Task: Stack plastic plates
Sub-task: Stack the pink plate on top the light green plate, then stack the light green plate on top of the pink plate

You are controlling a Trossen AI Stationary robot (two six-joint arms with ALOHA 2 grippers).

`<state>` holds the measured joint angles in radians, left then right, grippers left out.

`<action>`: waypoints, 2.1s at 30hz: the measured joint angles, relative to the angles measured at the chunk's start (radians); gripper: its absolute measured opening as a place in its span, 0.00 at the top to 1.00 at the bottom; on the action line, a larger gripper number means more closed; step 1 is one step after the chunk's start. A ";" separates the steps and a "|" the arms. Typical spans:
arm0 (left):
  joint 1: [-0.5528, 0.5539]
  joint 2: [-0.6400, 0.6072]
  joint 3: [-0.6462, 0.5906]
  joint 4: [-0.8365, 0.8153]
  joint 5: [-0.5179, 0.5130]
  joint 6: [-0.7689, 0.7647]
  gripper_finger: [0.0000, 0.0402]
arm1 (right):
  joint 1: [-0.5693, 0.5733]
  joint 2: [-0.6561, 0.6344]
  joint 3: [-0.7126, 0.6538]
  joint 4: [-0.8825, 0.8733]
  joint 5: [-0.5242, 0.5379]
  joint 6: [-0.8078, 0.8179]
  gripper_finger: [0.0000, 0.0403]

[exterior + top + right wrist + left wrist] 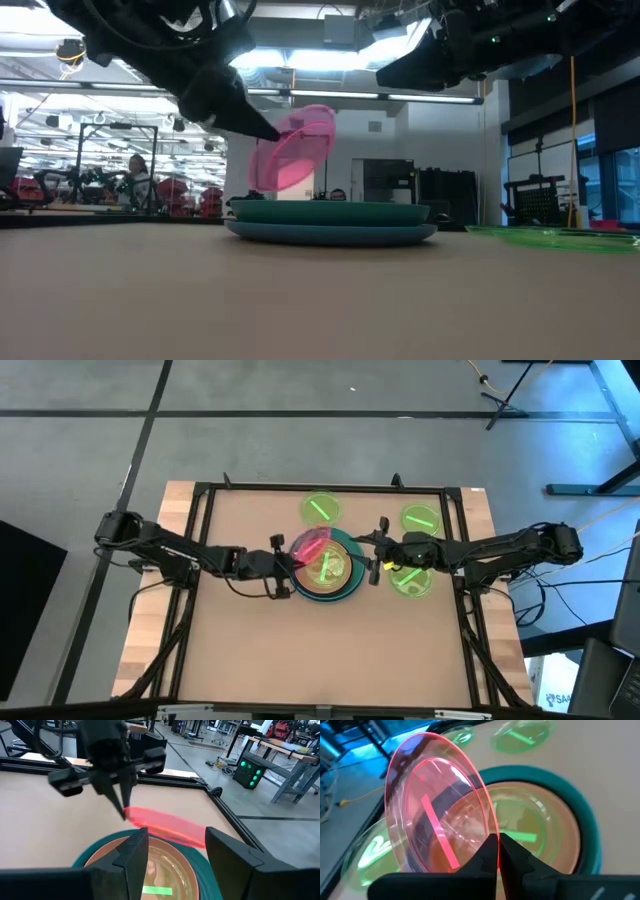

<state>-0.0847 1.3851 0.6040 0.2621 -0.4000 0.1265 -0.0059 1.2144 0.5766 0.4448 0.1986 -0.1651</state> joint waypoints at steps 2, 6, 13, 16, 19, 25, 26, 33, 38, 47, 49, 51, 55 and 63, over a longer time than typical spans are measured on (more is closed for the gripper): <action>-0.006 0.028 0.000 0.025 0.006 -0.003 1.00 | 0.000 0.000 0.000 0.000 0.000 0.001 0.53; -0.021 0.084 0.002 0.062 0.013 -0.011 1.00 | 0.006 -0.012 0.000 -0.007 0.000 0.002 0.53; -0.017 0.175 0.057 0.065 0.047 -0.011 1.00 | 0.035 -0.036 0.000 -0.031 0.032 -0.005 0.53; -0.014 0.217 0.088 0.065 0.083 -0.012 1.00 | 0.035 -0.045 0.000 -0.059 0.037 -0.007 0.53; -0.015 0.259 0.120 0.049 0.085 -0.008 1.00 | 0.032 -0.045 0.000 -0.084 0.037 -0.003 0.53; -0.015 0.283 0.139 0.010 0.125 -0.051 0.98 | 0.032 -0.045 0.000 -0.112 0.037 0.008 0.53; -0.015 0.283 0.139 0.007 0.126 -0.063 0.97 | 0.032 -0.045 0.000 -0.113 0.037 0.011 0.53; -0.017 0.282 0.139 -0.010 0.123 -0.079 0.81 | 0.032 -0.045 0.000 -0.106 0.029 0.014 0.53; -0.017 0.233 0.139 -0.076 0.131 -0.110 0.71 | 0.032 -0.045 0.000 -0.105 0.029 0.014 0.53; -0.047 0.090 0.123 -0.200 0.070 -0.147 0.68 | 0.032 -0.044 0.000 -0.109 0.029 0.014 0.53; -0.061 0.070 0.106 -0.165 0.058 -0.145 0.68 | 0.032 -0.044 0.000 -0.117 0.029 0.015 0.53; -0.072 0.050 0.073 -0.126 0.051 -0.143 0.68 | 0.032 -0.044 0.000 -0.126 0.029 0.015 0.53; -0.076 -0.003 -0.004 -0.021 0.052 -0.132 0.68 | 0.032 -0.044 0.000 -0.135 0.033 0.020 0.53; -0.076 -0.170 -0.174 0.206 0.102 -0.124 0.68 | 0.033 -0.064 0.000 -0.196 0.034 0.049 0.53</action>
<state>-0.1604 1.2155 0.4296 0.4677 -0.2980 0.0021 0.0269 1.1502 0.5766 0.2486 0.2331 -0.1160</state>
